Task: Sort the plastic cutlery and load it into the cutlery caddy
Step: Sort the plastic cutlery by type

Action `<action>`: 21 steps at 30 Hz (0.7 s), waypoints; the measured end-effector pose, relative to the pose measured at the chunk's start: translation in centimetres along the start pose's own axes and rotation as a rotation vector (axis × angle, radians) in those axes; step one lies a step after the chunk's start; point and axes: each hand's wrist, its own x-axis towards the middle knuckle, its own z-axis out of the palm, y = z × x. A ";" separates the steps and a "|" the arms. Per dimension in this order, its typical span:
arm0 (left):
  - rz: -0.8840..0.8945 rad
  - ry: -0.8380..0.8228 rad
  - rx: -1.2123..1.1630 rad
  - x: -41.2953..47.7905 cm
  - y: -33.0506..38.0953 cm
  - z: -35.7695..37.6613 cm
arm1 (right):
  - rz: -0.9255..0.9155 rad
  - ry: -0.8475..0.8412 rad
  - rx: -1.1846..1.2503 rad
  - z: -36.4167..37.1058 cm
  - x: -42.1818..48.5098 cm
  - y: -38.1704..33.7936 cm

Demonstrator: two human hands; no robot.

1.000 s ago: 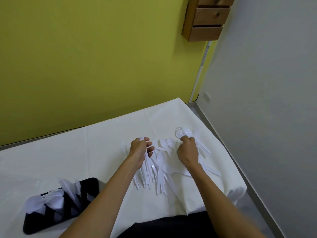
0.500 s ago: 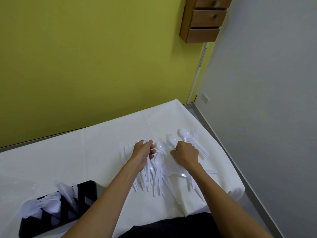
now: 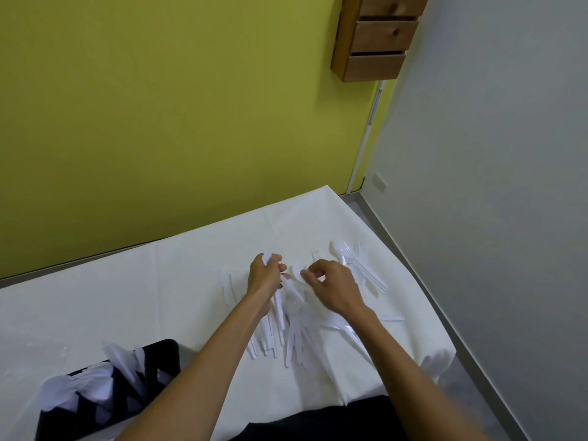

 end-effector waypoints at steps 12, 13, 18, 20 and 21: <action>-0.105 -0.094 -0.187 -0.8 0.1 0.0 | 0.257 -0.161 -0.346 -0.5 2.3 1.4; -0.090 -0.103 -0.179 -0.8 0.1 0.1 | 0.262 -0.152 -0.323 -0.6 2.3 1.5; -0.043 -0.110 -0.108 -0.6 -0.4 0.4 | 0.142 -0.059 -0.158 -1.1 1.1 0.5; -0.039 -0.111 -0.064 -0.3 -0.5 0.5 | 0.054 -0.110 0.016 -1.5 0.1 -0.7; -0.030 -0.113 -0.043 -0.2 -0.6 0.5 | 0.033 -0.177 0.098 -1.8 -0.5 -1.3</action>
